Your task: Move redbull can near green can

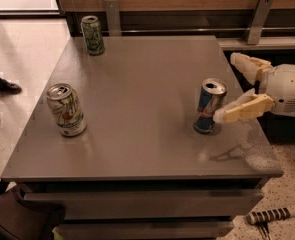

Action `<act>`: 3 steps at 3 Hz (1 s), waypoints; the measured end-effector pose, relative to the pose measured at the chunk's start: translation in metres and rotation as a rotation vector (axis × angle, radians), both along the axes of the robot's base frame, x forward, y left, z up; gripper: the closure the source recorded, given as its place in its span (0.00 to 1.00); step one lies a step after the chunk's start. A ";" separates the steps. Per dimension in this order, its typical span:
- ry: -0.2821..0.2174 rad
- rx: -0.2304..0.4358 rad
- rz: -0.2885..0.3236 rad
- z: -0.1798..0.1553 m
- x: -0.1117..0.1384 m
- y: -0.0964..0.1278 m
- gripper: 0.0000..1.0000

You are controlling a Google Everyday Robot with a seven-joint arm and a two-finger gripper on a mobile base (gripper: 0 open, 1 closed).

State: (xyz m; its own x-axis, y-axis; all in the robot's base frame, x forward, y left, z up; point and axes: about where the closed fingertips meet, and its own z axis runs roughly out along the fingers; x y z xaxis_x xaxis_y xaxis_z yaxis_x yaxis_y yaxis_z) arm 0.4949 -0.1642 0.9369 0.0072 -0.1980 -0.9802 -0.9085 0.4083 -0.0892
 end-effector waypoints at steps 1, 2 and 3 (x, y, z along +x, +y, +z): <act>-0.004 0.076 0.011 -0.019 0.013 0.015 0.00; -0.020 0.149 -0.009 -0.043 0.016 0.019 0.26; -0.018 0.144 -0.003 -0.040 0.016 0.021 0.49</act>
Offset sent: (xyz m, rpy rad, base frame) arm 0.0162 0.0098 -0.0739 0.2399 -0.0275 -0.0581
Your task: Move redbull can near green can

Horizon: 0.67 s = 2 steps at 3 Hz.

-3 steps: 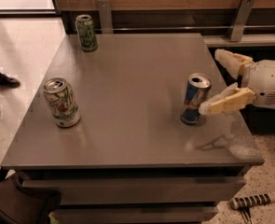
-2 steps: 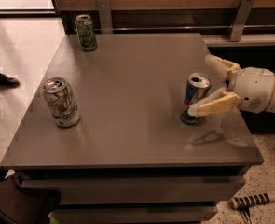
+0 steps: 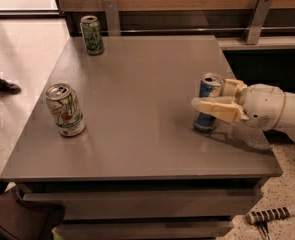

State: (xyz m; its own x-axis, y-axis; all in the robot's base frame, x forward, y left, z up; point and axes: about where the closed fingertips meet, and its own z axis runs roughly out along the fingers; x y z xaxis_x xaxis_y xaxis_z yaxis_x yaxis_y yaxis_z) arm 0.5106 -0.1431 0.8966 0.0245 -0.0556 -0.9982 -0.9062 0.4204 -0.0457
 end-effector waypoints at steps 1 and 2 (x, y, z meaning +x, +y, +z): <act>-0.001 0.000 0.004 0.001 0.000 0.002 0.72; -0.002 -0.001 0.009 0.001 0.000 0.005 0.94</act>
Offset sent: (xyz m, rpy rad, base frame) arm 0.0000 0.0022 0.0007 -0.0004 -0.0006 0.0040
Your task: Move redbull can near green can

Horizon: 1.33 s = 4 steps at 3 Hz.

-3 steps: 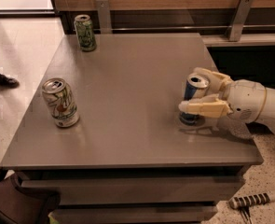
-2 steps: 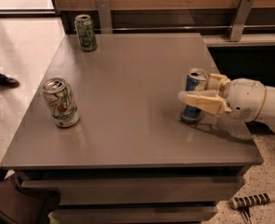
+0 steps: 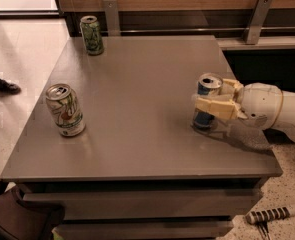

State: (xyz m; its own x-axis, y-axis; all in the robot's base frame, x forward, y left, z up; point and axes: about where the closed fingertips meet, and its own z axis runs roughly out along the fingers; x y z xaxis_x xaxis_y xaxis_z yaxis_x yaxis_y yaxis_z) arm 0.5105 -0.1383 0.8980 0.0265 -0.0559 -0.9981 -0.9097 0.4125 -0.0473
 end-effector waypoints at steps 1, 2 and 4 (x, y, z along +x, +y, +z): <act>0.003 -0.007 0.005 0.003 0.001 0.003 1.00; 0.018 -0.011 0.011 0.007 0.010 0.001 1.00; -0.087 0.007 -0.021 0.120 0.098 0.023 1.00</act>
Offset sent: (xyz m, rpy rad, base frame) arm 0.1066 -0.0224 0.1159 0.0172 -0.0891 -0.0276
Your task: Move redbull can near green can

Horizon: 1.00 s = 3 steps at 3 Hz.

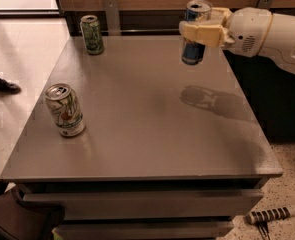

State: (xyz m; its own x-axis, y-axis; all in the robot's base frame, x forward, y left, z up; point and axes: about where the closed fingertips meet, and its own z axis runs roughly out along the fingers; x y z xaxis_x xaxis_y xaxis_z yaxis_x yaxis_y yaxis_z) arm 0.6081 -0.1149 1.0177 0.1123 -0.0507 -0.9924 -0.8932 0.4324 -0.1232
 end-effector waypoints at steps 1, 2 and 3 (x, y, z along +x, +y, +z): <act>-0.021 -0.040 -0.068 0.034 0.040 0.034 1.00; 0.006 -0.067 -0.107 0.041 0.089 0.065 1.00; 0.018 -0.026 -0.054 0.034 0.152 0.112 1.00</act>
Offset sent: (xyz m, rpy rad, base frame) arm 0.1634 0.1130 0.0504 -0.0900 0.0545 -0.1370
